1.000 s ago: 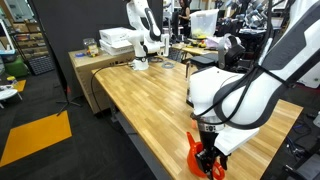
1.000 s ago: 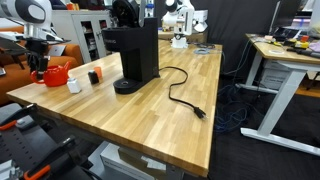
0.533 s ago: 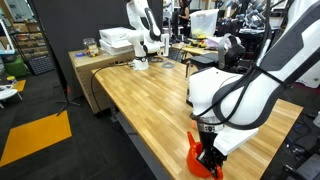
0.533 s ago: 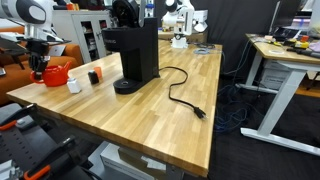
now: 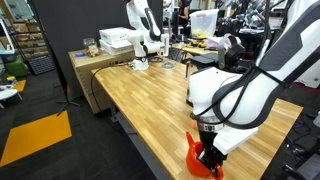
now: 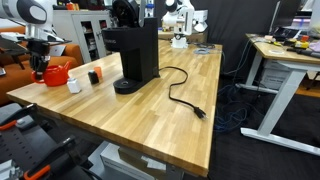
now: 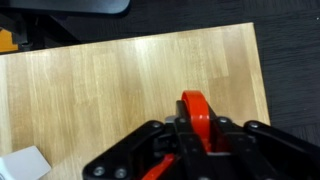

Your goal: Move the kettle closer to the edge near you

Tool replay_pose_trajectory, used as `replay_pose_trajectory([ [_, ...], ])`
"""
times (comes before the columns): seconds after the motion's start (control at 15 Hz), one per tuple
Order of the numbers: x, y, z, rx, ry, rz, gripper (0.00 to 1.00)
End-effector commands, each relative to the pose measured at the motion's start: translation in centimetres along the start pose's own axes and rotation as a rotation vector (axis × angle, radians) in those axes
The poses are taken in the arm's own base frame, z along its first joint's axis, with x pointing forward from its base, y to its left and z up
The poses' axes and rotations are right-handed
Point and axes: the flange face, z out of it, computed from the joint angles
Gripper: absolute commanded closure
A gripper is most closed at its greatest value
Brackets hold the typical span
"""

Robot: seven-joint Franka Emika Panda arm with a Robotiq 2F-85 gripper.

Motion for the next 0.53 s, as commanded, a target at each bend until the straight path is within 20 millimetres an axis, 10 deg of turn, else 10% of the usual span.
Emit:
replay_pose_trajectory([
  [0.0,0.0,0.6,0.0,-0.023,0.016,0.01,0.96],
  [0.47,-1.0,2.0,0.1,-0.112,-0.005,-0.135,0.96],
])
